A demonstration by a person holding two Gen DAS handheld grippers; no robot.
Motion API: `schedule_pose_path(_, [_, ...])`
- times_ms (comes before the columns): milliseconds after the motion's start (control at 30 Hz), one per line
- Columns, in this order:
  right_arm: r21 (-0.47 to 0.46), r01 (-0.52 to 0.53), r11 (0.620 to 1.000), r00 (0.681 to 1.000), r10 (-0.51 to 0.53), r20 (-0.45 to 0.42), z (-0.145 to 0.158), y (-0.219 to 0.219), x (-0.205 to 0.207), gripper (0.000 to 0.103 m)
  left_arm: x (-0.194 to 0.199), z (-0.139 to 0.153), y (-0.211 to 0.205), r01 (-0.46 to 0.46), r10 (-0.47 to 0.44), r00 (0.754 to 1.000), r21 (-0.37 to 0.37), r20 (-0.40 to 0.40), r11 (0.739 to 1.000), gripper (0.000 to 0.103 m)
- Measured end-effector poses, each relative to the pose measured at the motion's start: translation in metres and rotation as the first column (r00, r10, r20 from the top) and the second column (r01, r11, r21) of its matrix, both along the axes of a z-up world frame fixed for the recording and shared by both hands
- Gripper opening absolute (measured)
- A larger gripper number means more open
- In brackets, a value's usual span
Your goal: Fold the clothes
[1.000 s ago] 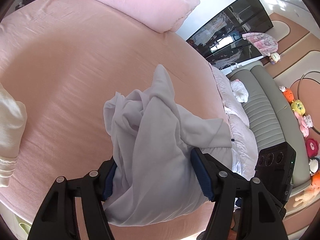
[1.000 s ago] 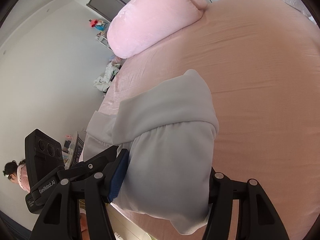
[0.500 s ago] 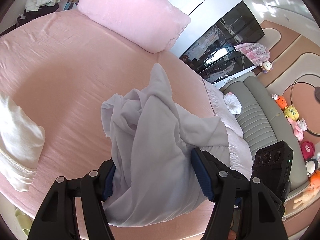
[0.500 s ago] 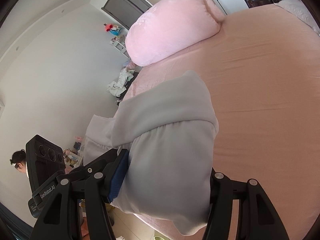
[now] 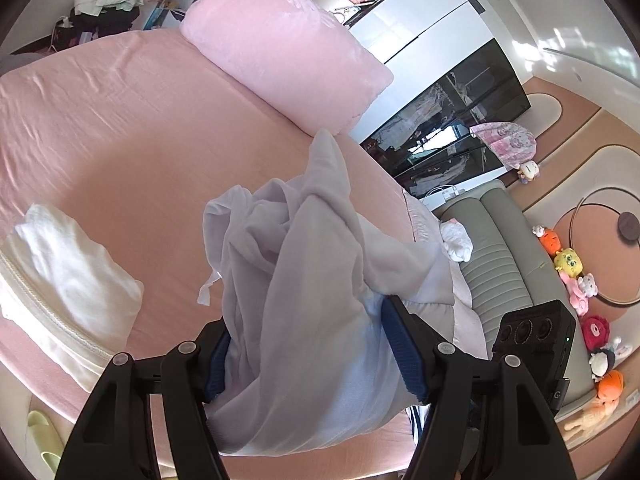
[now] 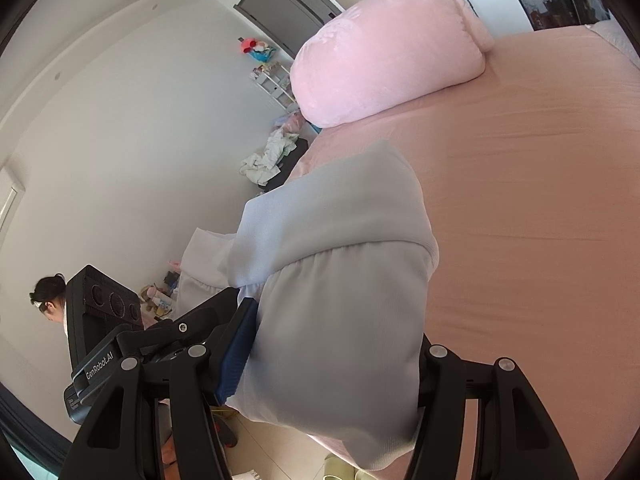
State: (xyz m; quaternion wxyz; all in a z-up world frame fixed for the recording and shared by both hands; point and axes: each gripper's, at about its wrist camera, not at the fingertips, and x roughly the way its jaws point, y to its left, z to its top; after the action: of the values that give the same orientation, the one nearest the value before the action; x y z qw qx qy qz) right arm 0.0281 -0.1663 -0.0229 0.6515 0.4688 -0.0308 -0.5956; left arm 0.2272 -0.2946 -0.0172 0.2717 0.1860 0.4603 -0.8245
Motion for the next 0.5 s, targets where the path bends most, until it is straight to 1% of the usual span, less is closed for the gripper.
schedule_pose_path(133, [0.022,-0.056,0.998,0.998,0.055,0.027,0.01,-0.017,0.014,0.06,0.017,0.011,-0.001,-0.049,0.049,0.999,-0.008,0.023,0.999,0.065])
schedule_pose_path(200, [0.041,-0.081,0.996,0.996,0.079,0.052,0.014,-0.026,0.021,0.06,0.026,0.014,-0.003,-0.067,0.066,0.997,0.006,0.03,0.998,0.065])
schedule_pose_path(267, [0.057,-0.099,0.993,0.994,0.096,0.056,0.018,-0.031,0.032,0.06,0.034,0.016,-0.004,-0.071,0.071,0.997,0.022,0.017,0.997,0.066])
schedule_pose_path(400, [0.077,-0.112,0.991,0.994,0.112,-0.001,0.032,-0.033,0.053,0.06,0.051,0.016,-0.005,-0.069,0.07,0.997,0.052,-0.031,0.996,0.066])
schedule_pose_path(500, [0.075,-0.105,0.992,0.994,0.107,-0.023,0.041,-0.032,0.064,0.06,0.059,0.02,0.0,-0.06,0.062,0.997,0.039,-0.041,0.997,0.066])
